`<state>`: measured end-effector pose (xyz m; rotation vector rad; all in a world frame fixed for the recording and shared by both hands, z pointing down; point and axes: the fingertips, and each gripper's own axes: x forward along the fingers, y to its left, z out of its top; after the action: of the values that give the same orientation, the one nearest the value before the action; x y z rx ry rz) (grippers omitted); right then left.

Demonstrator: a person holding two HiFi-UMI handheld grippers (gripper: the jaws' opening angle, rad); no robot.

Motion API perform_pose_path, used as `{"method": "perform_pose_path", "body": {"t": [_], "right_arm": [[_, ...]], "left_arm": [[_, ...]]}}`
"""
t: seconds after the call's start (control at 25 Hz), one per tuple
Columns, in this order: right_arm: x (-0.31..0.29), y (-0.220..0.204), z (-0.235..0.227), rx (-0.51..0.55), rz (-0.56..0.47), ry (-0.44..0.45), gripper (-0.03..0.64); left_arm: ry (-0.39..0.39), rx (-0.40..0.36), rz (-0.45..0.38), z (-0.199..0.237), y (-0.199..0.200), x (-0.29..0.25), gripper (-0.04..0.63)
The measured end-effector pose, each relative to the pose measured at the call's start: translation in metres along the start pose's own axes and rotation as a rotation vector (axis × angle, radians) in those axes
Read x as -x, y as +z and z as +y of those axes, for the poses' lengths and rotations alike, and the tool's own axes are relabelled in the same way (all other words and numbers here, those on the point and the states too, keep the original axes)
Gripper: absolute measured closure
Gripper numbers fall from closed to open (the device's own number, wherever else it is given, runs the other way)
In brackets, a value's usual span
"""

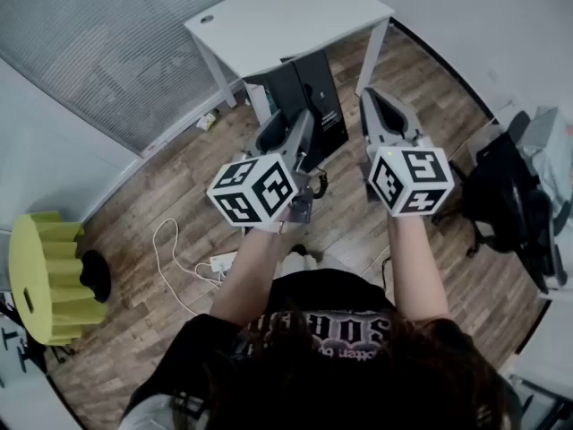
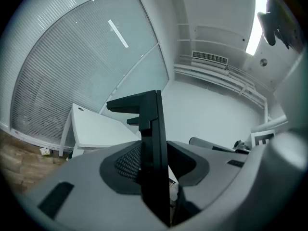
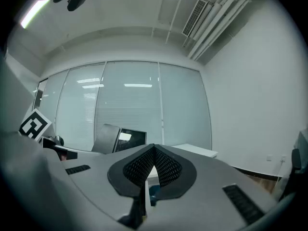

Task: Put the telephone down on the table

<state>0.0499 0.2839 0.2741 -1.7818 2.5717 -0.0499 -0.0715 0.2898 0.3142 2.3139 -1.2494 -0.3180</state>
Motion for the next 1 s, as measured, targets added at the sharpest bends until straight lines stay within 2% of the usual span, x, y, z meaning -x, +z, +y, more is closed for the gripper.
{"method": "perform_pose_path", "body": {"t": [0.52, 0.76, 0.8, 0.88, 1.0], "right_arm": [[-0.001, 0.000, 0.000, -0.013, -0.015, -0.002, 0.588], [-0.008, -0.009, 0.006, -0.048, 0.009, 0.077, 0.581], [-0.009, -0.010, 0.008, -0.052, 0.011, 0.091, 0.572], [-0.012, -0.012, 0.011, -0.055, 0.021, 0.113, 0.509], [-0.017, -0.015, 0.013, -0.055, 0.032, 0.123, 0.482]], "left_arm": [[-0.023, -0.004, 0.003, -0.001, 0.002, 0.000, 0.439], [-0.036, -0.002, 0.013, 0.000, 0.001, -0.003, 0.439], [-0.039, -0.002, 0.014, 0.000, 0.001, -0.004, 0.439], [-0.043, -0.003, 0.015, 0.002, 0.003, -0.005, 0.439], [-0.048, -0.003, 0.018, 0.005, 0.005, -0.007, 0.439]]}}
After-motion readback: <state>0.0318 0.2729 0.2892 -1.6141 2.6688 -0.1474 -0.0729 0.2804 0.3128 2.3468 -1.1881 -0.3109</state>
